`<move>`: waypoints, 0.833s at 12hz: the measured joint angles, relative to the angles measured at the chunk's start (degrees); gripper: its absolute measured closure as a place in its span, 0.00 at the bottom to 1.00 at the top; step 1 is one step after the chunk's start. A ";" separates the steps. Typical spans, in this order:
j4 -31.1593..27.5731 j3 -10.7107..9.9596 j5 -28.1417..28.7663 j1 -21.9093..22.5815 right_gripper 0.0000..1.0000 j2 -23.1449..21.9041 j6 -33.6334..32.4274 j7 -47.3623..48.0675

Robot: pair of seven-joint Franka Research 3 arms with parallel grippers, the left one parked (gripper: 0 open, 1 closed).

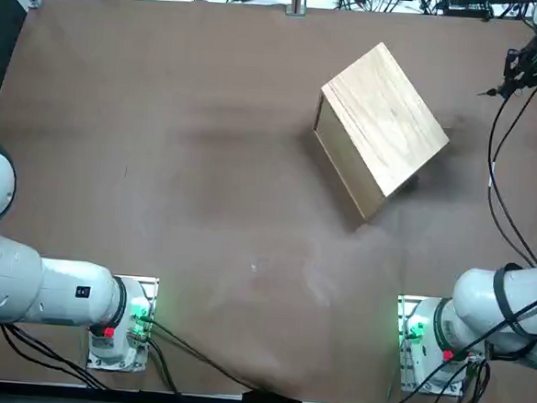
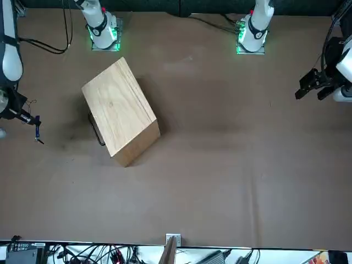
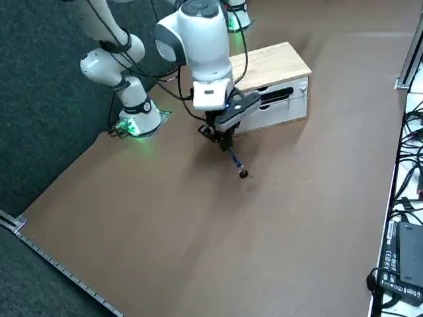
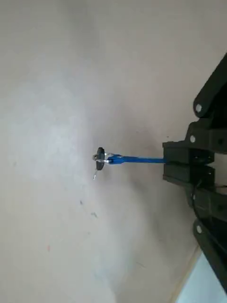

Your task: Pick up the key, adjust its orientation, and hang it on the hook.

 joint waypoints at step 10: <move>4.14 0.12 0.00 7.20 0.97 2.86 0.07 -25.54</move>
